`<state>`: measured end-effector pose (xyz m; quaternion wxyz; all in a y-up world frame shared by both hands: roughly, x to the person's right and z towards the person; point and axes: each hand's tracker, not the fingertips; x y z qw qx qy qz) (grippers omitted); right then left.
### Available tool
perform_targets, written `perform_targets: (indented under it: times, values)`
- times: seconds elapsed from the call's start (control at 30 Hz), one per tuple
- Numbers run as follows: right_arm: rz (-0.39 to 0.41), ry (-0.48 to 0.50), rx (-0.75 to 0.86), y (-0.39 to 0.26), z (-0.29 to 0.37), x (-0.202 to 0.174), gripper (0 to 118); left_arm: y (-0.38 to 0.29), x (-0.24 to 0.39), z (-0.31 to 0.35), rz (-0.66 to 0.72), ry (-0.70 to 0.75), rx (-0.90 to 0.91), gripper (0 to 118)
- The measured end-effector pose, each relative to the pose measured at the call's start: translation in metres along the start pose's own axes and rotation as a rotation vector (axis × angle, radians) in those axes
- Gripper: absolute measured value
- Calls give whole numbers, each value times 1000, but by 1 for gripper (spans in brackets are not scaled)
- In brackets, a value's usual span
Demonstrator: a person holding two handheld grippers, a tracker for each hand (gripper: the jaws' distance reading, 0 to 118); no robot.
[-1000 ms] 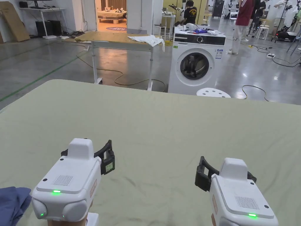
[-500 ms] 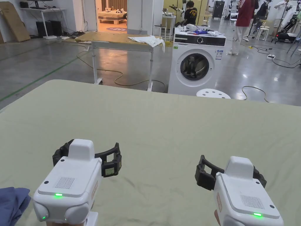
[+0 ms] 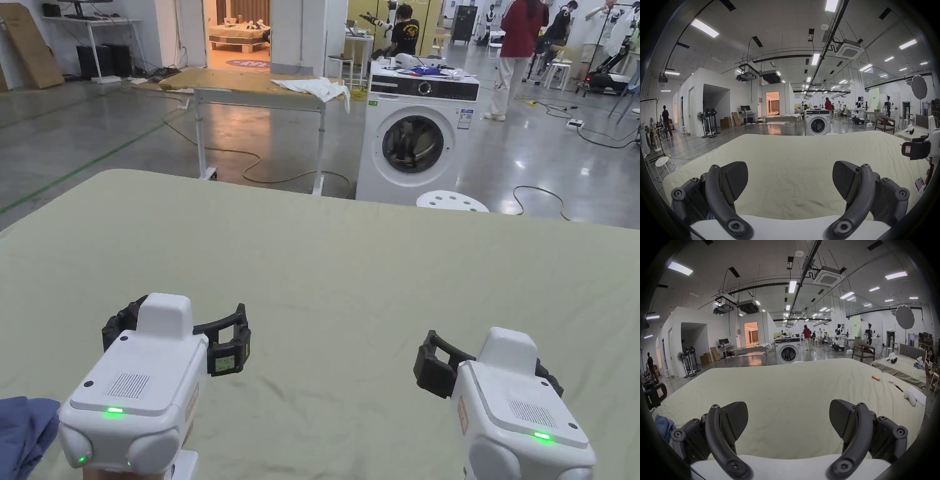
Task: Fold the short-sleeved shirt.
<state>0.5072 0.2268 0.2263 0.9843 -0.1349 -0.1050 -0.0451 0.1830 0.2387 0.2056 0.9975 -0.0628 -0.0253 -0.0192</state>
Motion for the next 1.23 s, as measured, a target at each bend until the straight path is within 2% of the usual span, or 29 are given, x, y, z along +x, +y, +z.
perform_targets:
  times: [0.23, 0.43, 0.53, 0.83, 1.23]
  values:
    - [-89, -29, -120, 3, -8, -4, 103, 1, 2, -1, 20, 4, 0, 108]
    - [-118, -20, -146, 4, -12, -3, 103, 4, 7, -1, 10, 15, 6, 109]
    - [-118, -21, -149, 5, -13, -3, 103, 5, 7, -1, 17, 20, 8, 109]
    - [-46, -33, -125, 7, -15, -5, 103, 5, 3, -8, 40, 41, 2, 109]
    - [-34, -71, -124, 5, -22, 0, 103, 0, 2, -7, 2, 32, 48, 109]
